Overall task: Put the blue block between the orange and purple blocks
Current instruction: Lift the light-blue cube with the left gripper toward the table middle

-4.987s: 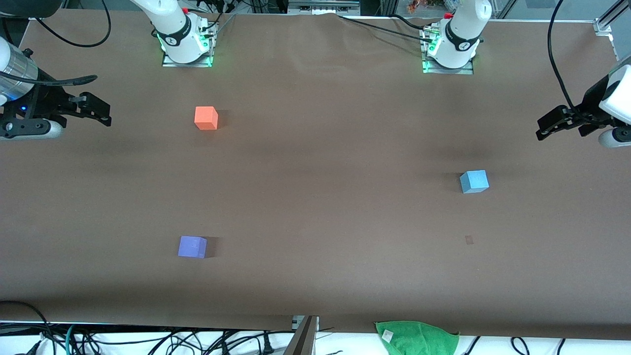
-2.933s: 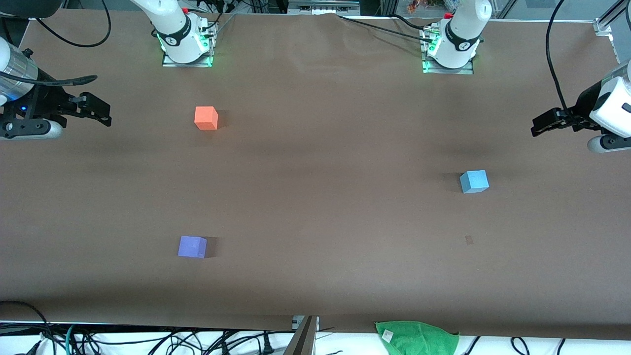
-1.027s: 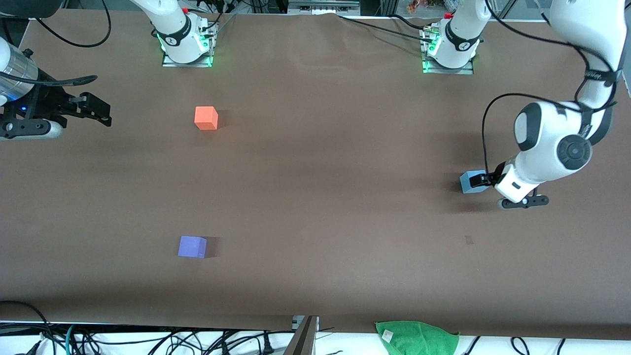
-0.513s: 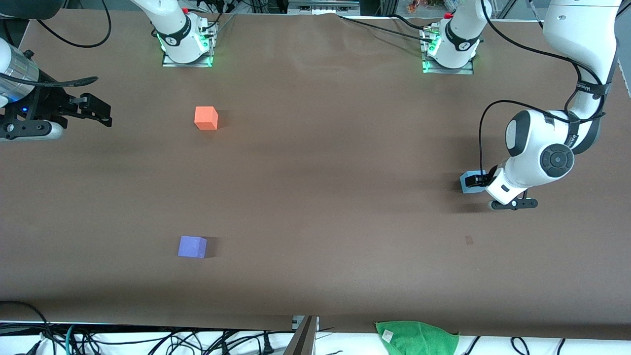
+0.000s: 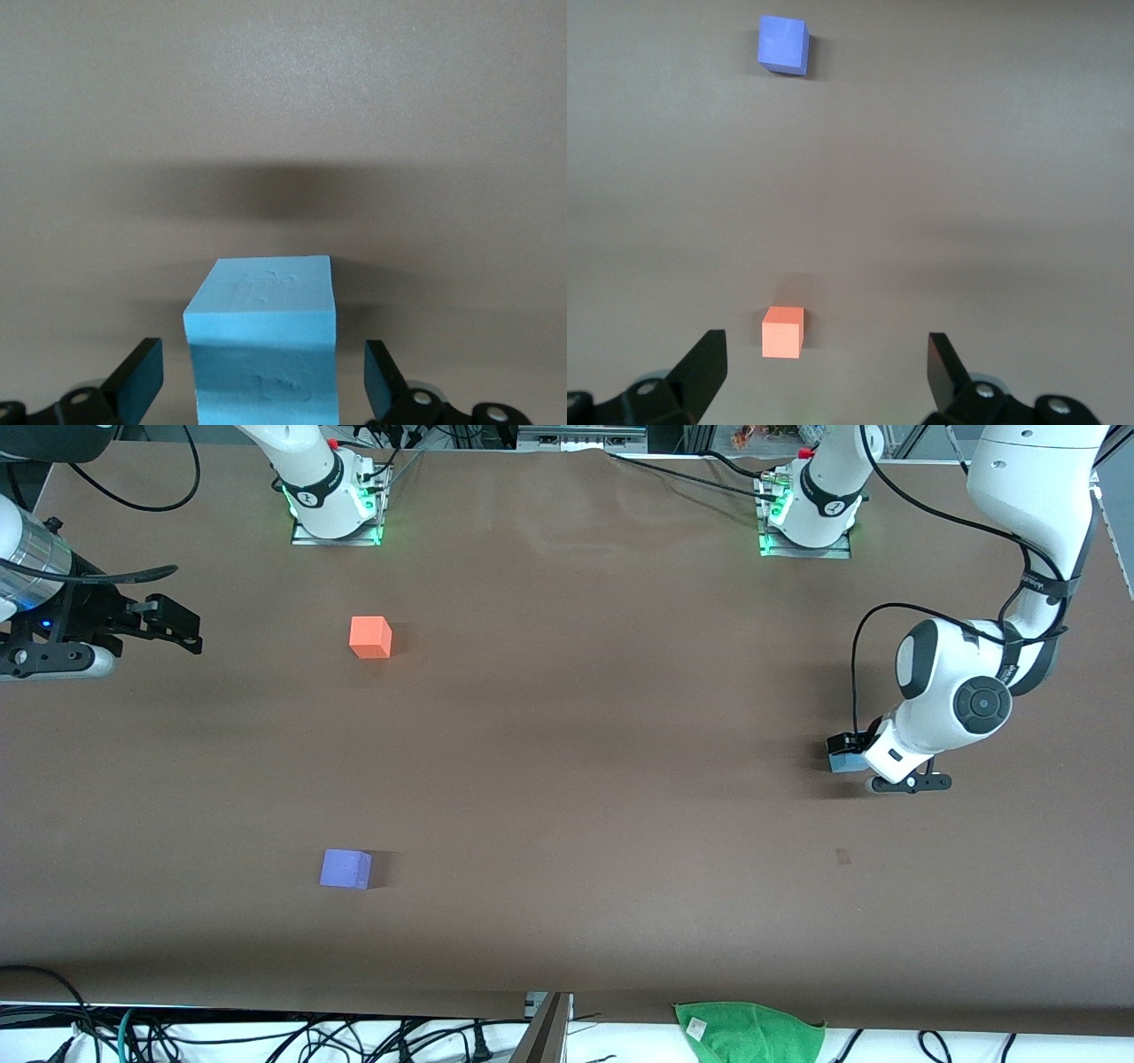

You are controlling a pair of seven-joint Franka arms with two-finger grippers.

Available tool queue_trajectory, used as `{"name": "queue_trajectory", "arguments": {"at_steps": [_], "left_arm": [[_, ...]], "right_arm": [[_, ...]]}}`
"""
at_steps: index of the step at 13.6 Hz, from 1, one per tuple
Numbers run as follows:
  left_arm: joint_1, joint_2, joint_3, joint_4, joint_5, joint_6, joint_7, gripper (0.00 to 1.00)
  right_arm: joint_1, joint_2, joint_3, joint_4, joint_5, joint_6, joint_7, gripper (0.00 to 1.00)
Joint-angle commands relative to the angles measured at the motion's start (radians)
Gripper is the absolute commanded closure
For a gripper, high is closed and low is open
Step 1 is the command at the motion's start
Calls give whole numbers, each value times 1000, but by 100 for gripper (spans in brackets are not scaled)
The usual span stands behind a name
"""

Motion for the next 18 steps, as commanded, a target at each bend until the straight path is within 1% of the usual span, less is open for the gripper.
{"name": "queue_trajectory", "arguments": {"at_steps": [1, 3, 4, 6, 7, 8, 9, 10, 11, 12, 13, 14, 15, 16, 17, 18], "left_arm": [[7, -11, -4, -51, 21, 64, 8, 0], [7, -10, -4, -50, 21, 64, 6, 15], [7, -8, -4, -48, 21, 64, 3, 25], [4, 1, -4, -38, 21, 61, -1, 50], [-2, 1, -4, -35, 21, 56, -7, 61], [-4, 0, -4, -31, 19, 53, -12, 69], [-4, -5, -5, -12, 21, 47, -27, 72], [-9, -10, -8, 11, 19, 21, -55, 72], [-21, -19, -30, 52, 18, -52, -101, 72], [-22, -22, -57, 114, 15, -150, -162, 71], [-22, -20, -95, 181, 5, -253, -232, 71], [-24, -19, -143, 232, 2, -328, -318, 71], [-28, -14, -184, 264, 1, -362, -413, 71], [-39, -11, -224, 278, -1, -366, -507, 71], [-59, -11, -255, 292, -1, -366, -600, 71], [-93, 0, -268, 315, -1, -366, -683, 71]], "right_arm": [[-3, 12, -1, 29, 12, -5, -12, 0], [-3, 10, -1, 27, 12, -7, -12, 0], [-3, 10, -1, 29, 12, -7, -12, 0], [-3, 10, -1, 29, 12, -7, -12, 0], [-3, 12, -1, 29, 12, -7, -12, 0], [-1, 10, -1, 29, 12, -7, -12, 0], [-1, 12, -1, 27, 12, -7, -12, 0], [-1, 12, -1, 29, 14, -7, -12, 0], [-3, 12, -1, 29, 16, -7, -12, 0], [-3, 12, -1, 29, 16, -5, -12, 0], [-3, 12, -1, 27, 17, -5, -12, 0], [-3, 12, -1, 27, 17, -7, -12, 0], [-3, 12, -1, 29, 17, -5, -12, 0], [-3, 12, -1, 29, 17, -5, -12, 0], [-3, 12, -1, 29, 17, -5, -12, 0], [-3, 12, -1, 27, 17, -7, -12, 0]]}}
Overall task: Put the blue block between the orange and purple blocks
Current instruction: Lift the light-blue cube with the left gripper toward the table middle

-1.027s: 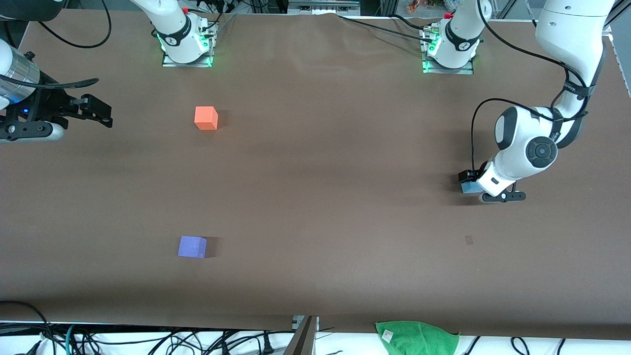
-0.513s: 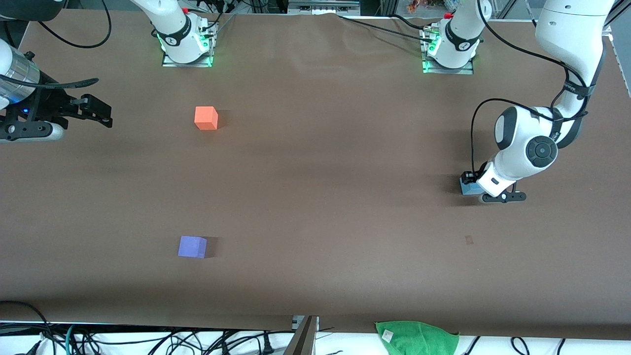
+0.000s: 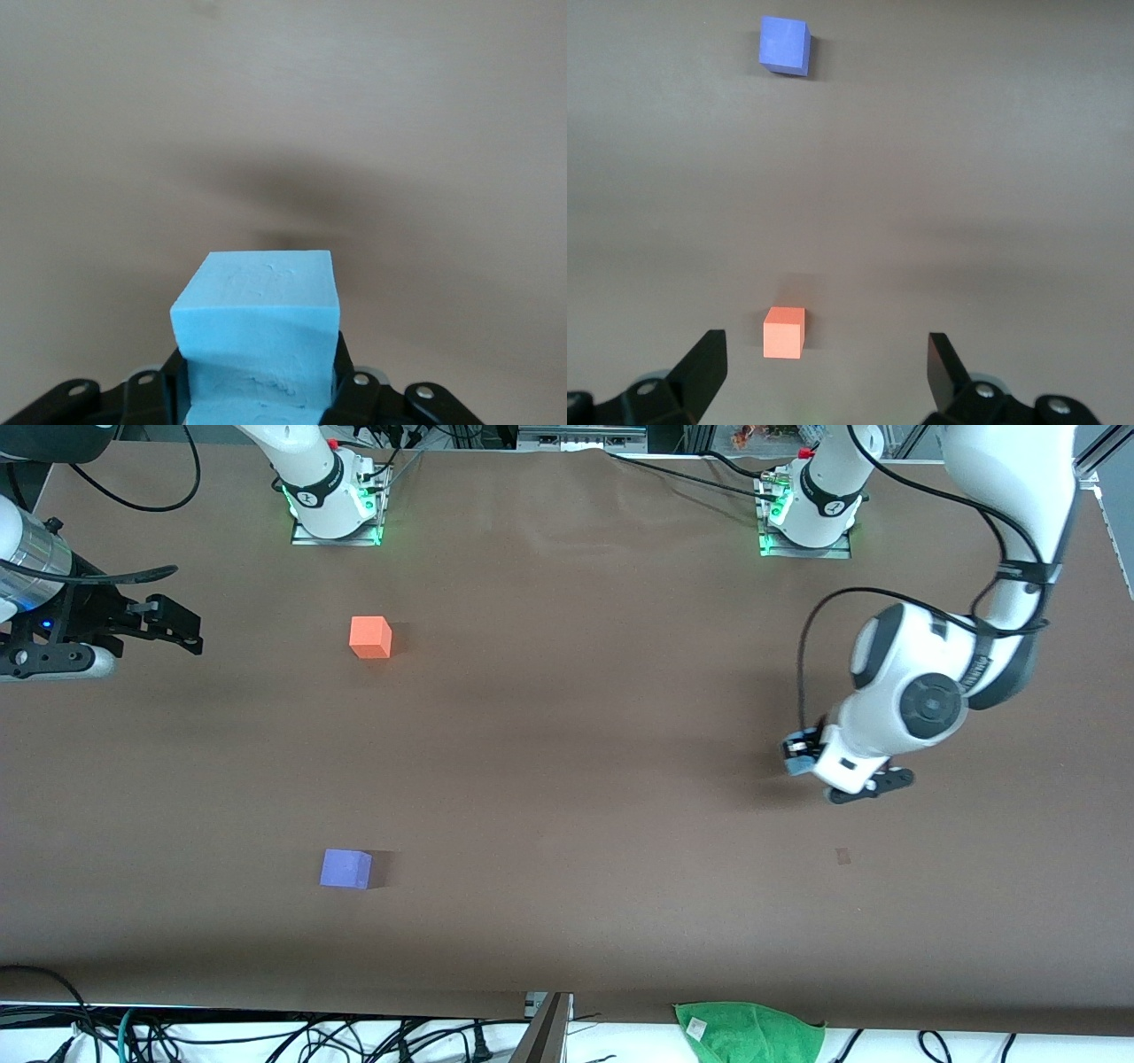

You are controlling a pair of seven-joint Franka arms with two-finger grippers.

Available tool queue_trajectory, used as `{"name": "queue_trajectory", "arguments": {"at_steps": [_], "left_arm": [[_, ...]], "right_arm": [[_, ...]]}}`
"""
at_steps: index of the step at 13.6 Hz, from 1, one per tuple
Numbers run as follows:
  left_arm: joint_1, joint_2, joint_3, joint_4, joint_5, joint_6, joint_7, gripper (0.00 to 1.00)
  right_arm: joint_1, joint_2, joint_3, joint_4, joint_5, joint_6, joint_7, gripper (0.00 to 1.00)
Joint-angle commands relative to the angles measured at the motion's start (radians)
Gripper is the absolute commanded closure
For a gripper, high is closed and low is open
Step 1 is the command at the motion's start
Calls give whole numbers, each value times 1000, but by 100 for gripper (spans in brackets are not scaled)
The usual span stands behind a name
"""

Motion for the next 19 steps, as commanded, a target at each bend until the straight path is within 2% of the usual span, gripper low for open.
{"name": "queue_trajectory", "arguments": {"at_steps": [1, 3, 5, 8, 12, 15, 17, 18, 19], "left_arm": [[-95, 30, -21, 61, 1, -26, -218, 71], [-184, 59, -23, 92, -34, -23, -379, 70], [-273, 125, -21, 179, -89, -20, -505, 70], [-403, 243, -20, 288, -88, -17, -697, 69], [-528, 320, -21, 398, -97, 17, -902, 64], [-601, 377, -8, 411, -84, 150, -973, 60], [-612, 408, -6, 435, -82, 178, -1012, 58], [-623, 412, -5, 438, -82, 179, -1021, 50], [-631, 414, 11, 438, -82, 181, -1025, 48]], "right_arm": [[-3, 11, -1, 27, 14, -5, -12, 0], [-3, 11, -1, 27, 13, -7, -14, 0], [-5, 11, -1, 27, 13, -5, -12, 0], [-3, 11, -1, 27, 13, -5, -11, 0], [-5, 11, -1, 26, 14, -5, -9, 0], [-5, 11, -1, 26, 14, -5, -9, 0], [-3, 12, -1, 27, 14, -4, -11, 0], [-3, 12, -1, 27, 14, -4, -11, 0], [-3, 12, -1, 26, 14, -5, -11, 0]]}}
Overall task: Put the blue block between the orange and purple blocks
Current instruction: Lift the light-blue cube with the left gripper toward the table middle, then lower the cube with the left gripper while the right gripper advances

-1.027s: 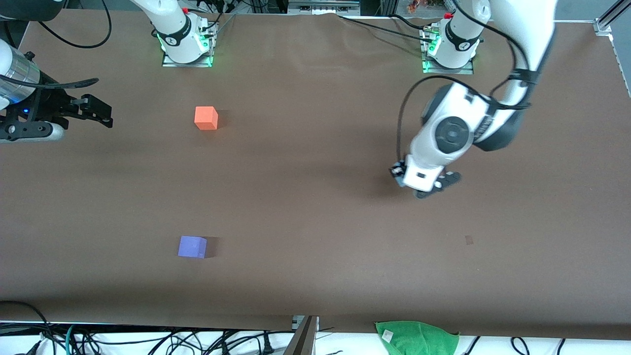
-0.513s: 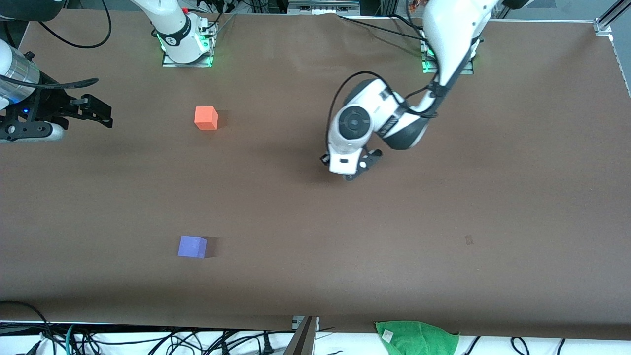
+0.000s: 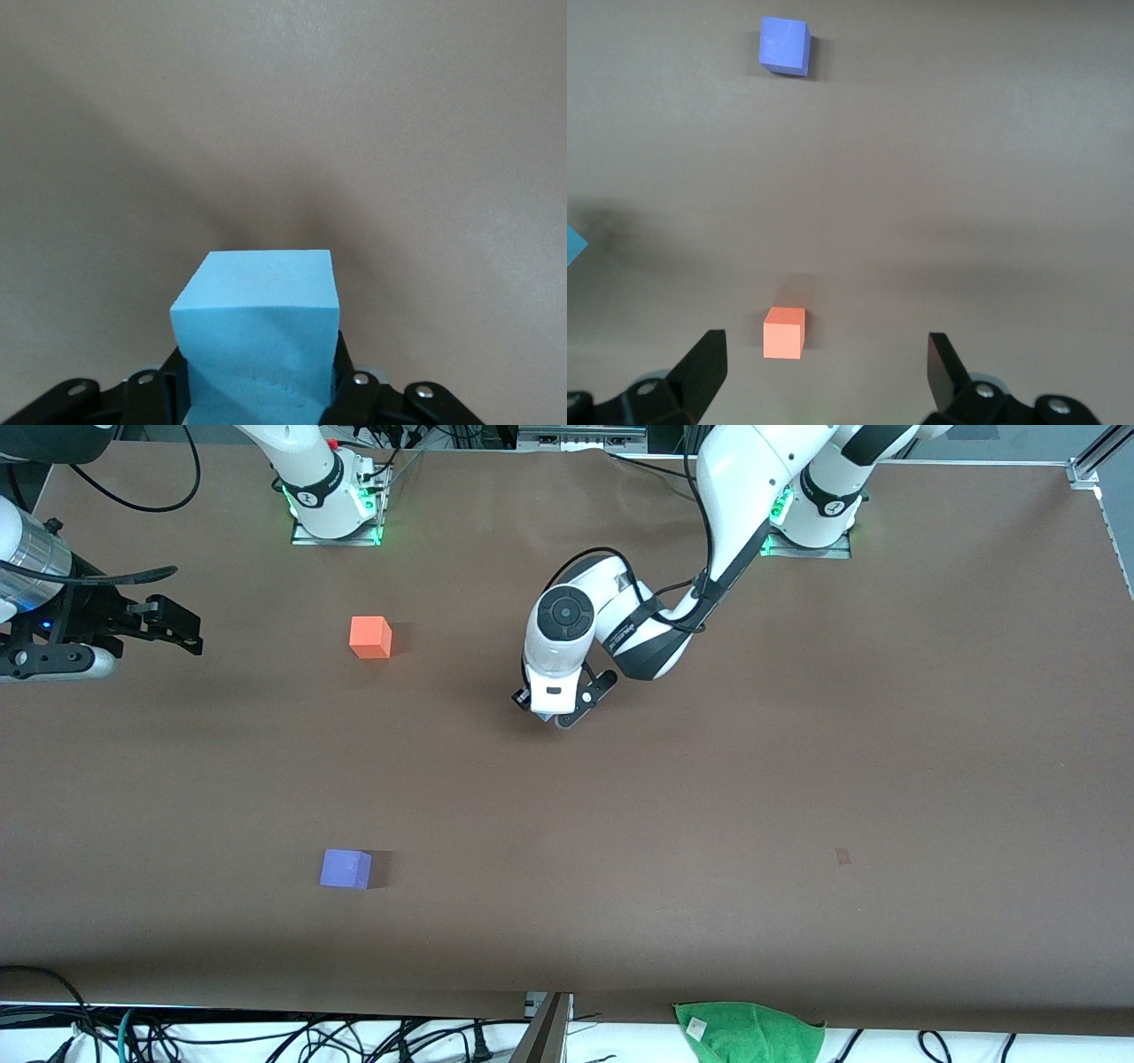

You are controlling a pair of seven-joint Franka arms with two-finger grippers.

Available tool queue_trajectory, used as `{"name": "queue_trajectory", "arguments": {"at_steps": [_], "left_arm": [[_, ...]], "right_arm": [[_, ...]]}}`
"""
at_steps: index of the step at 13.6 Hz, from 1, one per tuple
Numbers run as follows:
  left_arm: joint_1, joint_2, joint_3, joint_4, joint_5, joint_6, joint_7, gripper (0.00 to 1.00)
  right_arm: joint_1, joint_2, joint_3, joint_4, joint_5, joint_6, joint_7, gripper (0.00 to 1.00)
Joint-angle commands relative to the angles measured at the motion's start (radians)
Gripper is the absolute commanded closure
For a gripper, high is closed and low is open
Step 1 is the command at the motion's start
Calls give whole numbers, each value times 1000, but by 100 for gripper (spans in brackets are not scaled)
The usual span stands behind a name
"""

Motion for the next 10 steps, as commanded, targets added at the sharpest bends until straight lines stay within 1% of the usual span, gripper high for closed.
{"name": "queue_trajectory", "arguments": {"at_steps": [1, 3, 5, 8, 10], "left_arm": [[-38, 29, 37, 51, -4, -4, -27, 48], [-53, 39, 57, 54, -6, -1, -28, 48], [-61, 54, 62, 54, -4, 26, -34, 48], [-102, 60, 107, 57, -7, 28, -48, 48], [-105, 60, 109, 57, -6, 28, -48, 46]], "right_arm": [[-3, 14, 0, 24, 14, -6, -11, 0], [-1, 17, 0, 24, 14, -4, -8, 0], [3, 18, 1, 24, 15, -1, -8, 0], [3, 35, 1, 23, 15, 2, -8, 0], [5, 47, 1, 23, 15, 2, -6, 0]]}}
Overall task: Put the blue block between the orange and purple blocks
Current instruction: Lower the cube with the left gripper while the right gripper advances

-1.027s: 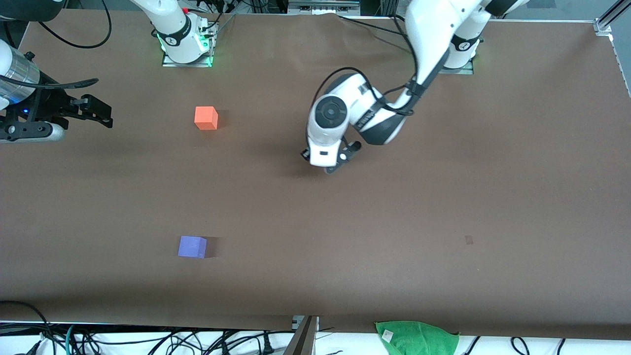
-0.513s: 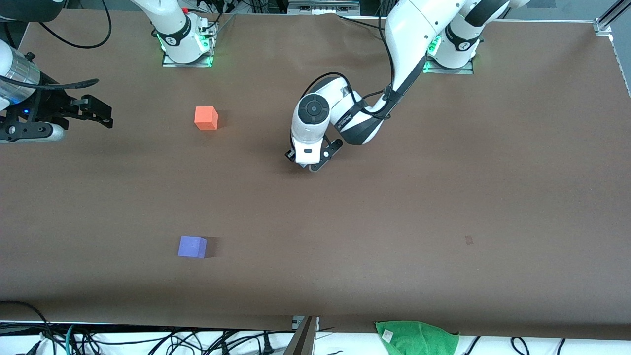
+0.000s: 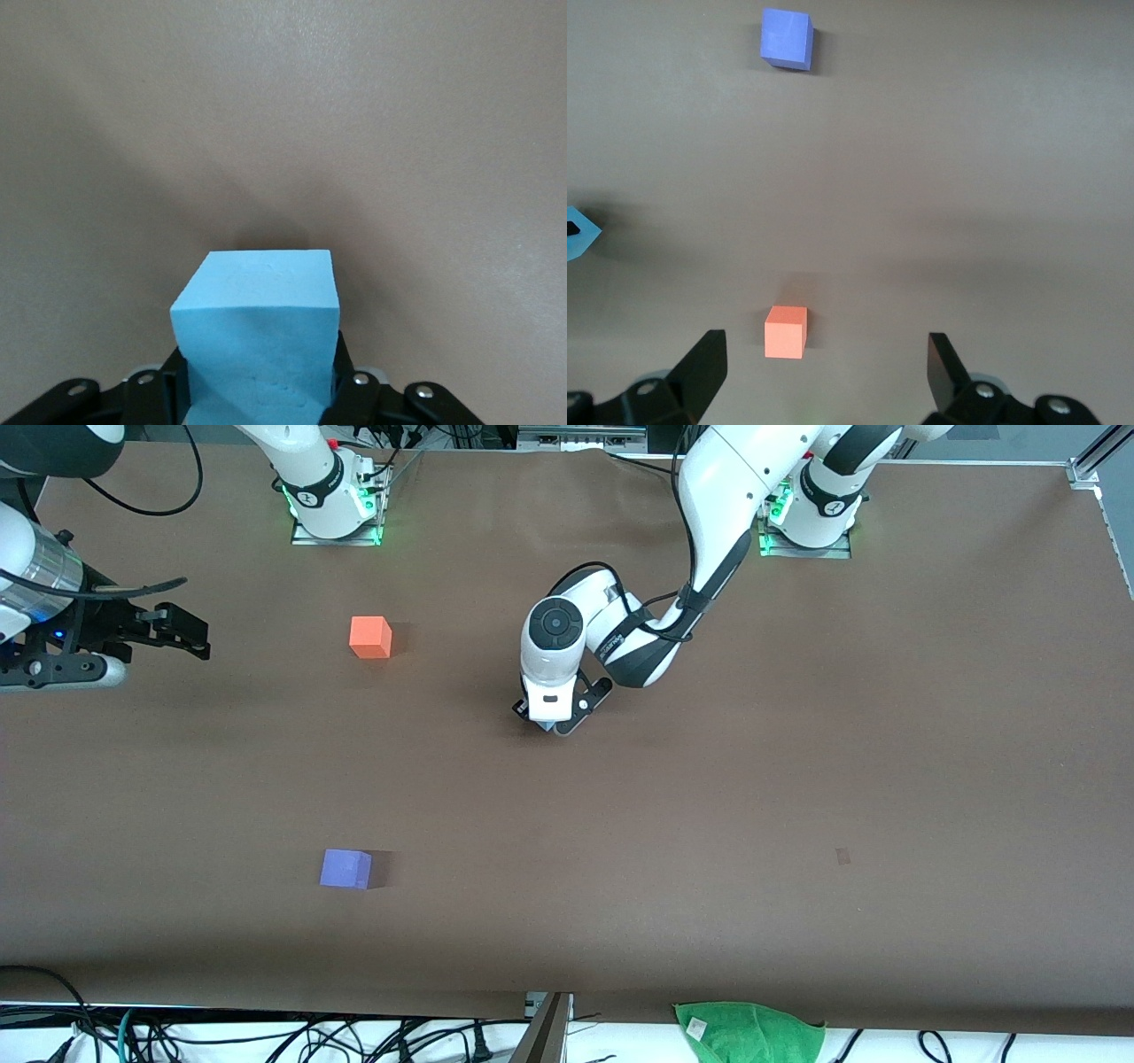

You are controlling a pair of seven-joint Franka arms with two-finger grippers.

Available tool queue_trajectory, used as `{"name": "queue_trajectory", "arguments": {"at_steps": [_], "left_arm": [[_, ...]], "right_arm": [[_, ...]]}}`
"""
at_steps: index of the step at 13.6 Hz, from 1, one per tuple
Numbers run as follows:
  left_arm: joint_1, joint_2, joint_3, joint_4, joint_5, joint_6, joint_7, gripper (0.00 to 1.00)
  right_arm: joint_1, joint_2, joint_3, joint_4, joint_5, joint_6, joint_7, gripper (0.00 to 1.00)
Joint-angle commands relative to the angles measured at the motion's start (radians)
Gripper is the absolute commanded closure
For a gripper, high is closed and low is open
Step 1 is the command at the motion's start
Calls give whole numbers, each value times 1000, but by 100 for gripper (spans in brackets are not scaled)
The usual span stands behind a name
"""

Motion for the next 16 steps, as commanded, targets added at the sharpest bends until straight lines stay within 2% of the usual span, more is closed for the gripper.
{"name": "queue_trajectory", "arguments": {"at_steps": [1, 4, 11, 12, 13, 14, 16], "left_arm": [[-24, 13, 20, 33, -6, -2, -10, 46], [-35, 11, 19, 33, 32, -4, 148, 52], [-116, 22, 20, 29, 40, -4, 526, 50], [-117, 24, 19, 29, 40, -4, 555, 47], [-127, 30, 20, 29, 40, -4, 569, 21], [-134, 33, 20, 29, 40, -4, 570, 0], [-136, 24, 22, 30, 40, -16, 554, 0]], "right_arm": [[2, 23, 0, 21, 11, 0, -6, 0], [5, 25, 2, 21, 4, -2, -1, 0], [17, 45, 2, 21, -6, -3, -6, 0], [16, 45, 2, 21, -6, -2, -9, 0], [16, 45, 2, 21, -6, -2, -9, 0], [16, 45, 2, 21, -6, -3, -9, 0], [16, 45, 2, 21, -6, -2, -9, 0]]}}
